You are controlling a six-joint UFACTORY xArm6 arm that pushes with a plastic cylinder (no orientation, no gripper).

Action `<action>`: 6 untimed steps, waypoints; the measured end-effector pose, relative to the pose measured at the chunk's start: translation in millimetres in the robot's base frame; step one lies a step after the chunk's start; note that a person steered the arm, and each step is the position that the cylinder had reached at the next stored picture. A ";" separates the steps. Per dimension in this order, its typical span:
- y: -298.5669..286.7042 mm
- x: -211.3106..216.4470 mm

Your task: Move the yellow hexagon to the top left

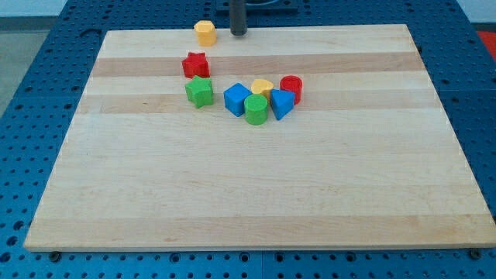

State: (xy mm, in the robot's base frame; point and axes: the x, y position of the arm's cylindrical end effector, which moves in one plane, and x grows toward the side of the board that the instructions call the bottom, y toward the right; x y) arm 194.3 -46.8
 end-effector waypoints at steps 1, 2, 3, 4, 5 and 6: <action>-84.9 -1.7; -135.8 -1.9; -102.5 -1.5; -61.5 11.1; -76.3 31.6; -133.3 31.2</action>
